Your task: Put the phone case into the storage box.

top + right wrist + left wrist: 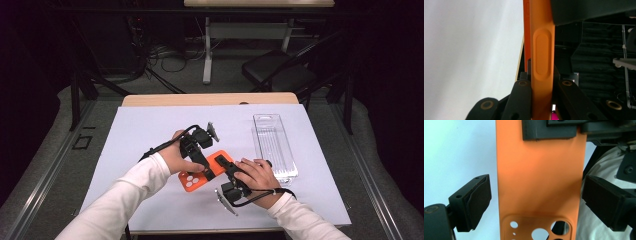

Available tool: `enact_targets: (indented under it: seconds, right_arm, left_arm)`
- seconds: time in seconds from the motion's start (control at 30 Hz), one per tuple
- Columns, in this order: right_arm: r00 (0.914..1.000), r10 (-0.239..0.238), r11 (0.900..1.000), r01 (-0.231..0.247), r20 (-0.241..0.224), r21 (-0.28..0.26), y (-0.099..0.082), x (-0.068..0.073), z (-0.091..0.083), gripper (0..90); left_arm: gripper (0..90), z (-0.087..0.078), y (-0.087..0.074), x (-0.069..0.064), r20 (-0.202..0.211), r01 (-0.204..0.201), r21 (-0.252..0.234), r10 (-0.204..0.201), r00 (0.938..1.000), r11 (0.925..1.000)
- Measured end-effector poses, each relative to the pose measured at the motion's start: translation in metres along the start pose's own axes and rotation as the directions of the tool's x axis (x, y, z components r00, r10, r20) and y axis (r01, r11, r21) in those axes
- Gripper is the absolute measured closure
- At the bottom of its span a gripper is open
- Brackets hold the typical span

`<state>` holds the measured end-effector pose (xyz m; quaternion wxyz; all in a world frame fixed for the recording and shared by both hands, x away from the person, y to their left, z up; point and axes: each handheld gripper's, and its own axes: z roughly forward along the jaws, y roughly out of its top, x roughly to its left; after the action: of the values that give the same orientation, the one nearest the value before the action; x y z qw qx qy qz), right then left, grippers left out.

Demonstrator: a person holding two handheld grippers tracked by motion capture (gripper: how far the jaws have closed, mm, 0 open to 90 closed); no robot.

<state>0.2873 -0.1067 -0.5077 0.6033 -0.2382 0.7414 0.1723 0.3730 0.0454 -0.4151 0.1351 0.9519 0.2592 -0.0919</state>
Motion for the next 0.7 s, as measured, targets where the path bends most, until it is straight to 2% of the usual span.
enact_targets:
  seconds: [0.47,0.7]
  right_arm:
    - [0.9999,0.007,0.9994,-0.007,-0.01,0.032,-0.01,0.0,0.0,85.9]
    - [0.9994,0.03,0.9978,-0.029,-0.018,0.06,-0.019,0.002,-0.003,85.9]
  left_arm:
    - [12.4,-0.012,-0.016,0.005,-0.014,0.017,-0.014,-0.017,0.9998,0.9998]
    - [15.4,-0.024,-0.028,0.007,-0.016,0.021,-0.028,-0.022,0.9996,0.9994]
